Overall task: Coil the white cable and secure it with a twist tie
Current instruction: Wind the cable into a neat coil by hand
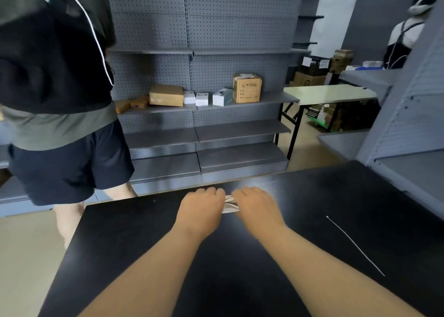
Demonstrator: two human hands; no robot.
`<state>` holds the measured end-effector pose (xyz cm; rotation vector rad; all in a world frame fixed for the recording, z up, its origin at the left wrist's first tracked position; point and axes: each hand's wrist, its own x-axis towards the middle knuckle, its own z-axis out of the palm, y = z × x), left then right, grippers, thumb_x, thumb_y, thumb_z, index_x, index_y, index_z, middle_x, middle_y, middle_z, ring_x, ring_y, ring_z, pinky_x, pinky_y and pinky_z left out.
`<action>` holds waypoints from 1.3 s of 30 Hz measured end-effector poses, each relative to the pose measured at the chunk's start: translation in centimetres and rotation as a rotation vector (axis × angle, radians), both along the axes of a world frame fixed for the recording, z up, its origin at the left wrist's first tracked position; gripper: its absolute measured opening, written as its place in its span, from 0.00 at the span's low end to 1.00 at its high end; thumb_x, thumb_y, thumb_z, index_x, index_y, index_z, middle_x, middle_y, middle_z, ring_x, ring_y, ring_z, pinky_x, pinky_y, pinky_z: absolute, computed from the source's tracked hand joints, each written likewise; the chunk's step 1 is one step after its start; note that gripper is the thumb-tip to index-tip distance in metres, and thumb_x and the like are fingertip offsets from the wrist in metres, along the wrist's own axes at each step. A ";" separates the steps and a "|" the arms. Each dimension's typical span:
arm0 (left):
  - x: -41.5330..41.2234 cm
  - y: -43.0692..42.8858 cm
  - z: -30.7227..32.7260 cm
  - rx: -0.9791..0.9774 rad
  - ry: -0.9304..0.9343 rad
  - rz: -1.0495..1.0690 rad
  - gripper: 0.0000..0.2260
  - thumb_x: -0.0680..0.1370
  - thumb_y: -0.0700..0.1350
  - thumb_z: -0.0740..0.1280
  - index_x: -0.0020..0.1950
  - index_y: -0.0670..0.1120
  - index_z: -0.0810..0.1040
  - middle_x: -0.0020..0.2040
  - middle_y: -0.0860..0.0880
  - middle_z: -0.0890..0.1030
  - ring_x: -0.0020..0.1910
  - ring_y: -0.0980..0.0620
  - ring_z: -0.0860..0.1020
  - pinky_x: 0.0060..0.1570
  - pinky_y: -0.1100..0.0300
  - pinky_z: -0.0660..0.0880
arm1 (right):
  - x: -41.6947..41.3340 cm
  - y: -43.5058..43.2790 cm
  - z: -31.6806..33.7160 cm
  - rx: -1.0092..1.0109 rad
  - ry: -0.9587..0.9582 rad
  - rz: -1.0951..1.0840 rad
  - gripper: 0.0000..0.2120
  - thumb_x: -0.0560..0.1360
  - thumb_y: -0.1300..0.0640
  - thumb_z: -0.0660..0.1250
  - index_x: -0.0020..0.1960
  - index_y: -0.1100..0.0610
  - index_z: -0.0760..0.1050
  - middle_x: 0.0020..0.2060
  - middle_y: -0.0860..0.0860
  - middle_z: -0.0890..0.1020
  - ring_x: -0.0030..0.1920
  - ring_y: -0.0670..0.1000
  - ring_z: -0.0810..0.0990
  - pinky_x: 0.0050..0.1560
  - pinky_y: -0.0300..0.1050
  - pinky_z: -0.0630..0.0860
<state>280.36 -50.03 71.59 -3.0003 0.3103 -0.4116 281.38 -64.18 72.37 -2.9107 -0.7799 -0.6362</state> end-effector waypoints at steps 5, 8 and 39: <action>-0.2 -1.8 -2.7 -0.028 0.088 -0.091 0.10 0.76 0.45 0.61 0.57 0.47 0.71 0.52 0.48 0.78 0.47 0.47 0.77 0.43 0.55 0.72 | -0.7 -2.7 -2.6 -0.049 0.093 0.016 0.15 0.53 0.58 0.80 0.35 0.56 0.78 0.30 0.50 0.80 0.31 0.51 0.79 0.31 0.38 0.72; 0.1 -3.0 -3.6 -0.056 0.136 -0.117 0.10 0.75 0.47 0.62 0.55 0.48 0.72 0.51 0.48 0.78 0.47 0.47 0.77 0.40 0.56 0.68 | -0.5 -4.1 -3.6 -0.038 0.112 0.023 0.17 0.47 0.57 0.82 0.31 0.54 0.78 0.25 0.48 0.78 0.25 0.49 0.77 0.27 0.35 0.71; 2.4 -20.8 -7.4 -0.109 0.362 -0.026 0.11 0.76 0.49 0.59 0.56 0.48 0.67 0.51 0.48 0.77 0.45 0.46 0.76 0.39 0.55 0.67 | 4.9 -23.1 -7.1 -0.076 0.137 0.225 0.14 0.48 0.54 0.80 0.29 0.50 0.77 0.23 0.46 0.76 0.25 0.44 0.75 0.27 0.34 0.71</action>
